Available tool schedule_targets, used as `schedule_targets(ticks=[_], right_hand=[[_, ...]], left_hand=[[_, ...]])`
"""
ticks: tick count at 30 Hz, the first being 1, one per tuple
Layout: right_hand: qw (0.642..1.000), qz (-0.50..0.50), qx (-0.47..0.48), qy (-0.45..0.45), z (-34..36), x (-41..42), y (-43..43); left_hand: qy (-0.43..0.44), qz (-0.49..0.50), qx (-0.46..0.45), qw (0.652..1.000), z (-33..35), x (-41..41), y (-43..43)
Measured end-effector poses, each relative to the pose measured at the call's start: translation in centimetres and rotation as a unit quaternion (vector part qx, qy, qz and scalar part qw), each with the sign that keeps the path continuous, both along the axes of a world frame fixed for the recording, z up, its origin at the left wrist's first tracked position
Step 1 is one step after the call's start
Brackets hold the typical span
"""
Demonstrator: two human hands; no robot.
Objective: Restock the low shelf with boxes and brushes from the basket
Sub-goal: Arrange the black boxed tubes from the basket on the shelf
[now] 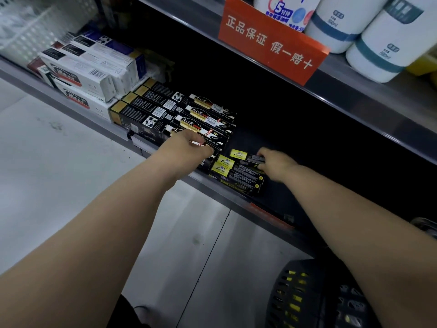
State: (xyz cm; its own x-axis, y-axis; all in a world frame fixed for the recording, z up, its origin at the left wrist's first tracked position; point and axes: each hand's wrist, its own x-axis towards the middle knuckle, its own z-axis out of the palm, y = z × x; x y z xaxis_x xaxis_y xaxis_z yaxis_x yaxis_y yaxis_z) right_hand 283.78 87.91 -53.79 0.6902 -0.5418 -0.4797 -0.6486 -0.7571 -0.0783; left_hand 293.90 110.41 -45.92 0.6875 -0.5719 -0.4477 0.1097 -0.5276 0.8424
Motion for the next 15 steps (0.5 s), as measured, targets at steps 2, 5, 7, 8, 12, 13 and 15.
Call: schedule_targets(ticks=[2,5,7,8,12,13,15], right_hand=[[0.999,-0.001,0.044,-0.001,-0.8,0.3,0.7],[0.996,-0.008,0.082,0.023,-0.8,0.1,0.8],[0.993,-0.014,0.095,0.069,-0.5,-0.4,1.0],[0.991,-0.007,0.094,0.091,-0.5,-0.7,1.3],[0.992,0.018,0.064,0.107,-0.9,-0.8,2.1],[0.992,0.016,0.062,0.108,-0.9,-0.8,2.1],[0.992,0.009,0.062,0.108,-1.0,-0.7,2.1]], left_hand=[[0.001,-0.008,0.004,1.000,0.0,-0.1,-0.1],[0.005,-0.015,0.005,1.000,0.0,-0.2,-0.3],[0.004,-0.020,0.005,1.000,0.1,-0.4,-0.4],[0.005,-0.021,0.004,1.000,0.2,-0.5,-0.4],[0.002,-0.037,0.003,0.999,0.5,-0.8,-0.2],[-0.001,-0.042,0.003,0.999,0.5,-0.8,-0.1],[-0.007,-0.049,0.004,0.999,0.4,-0.8,0.1]])
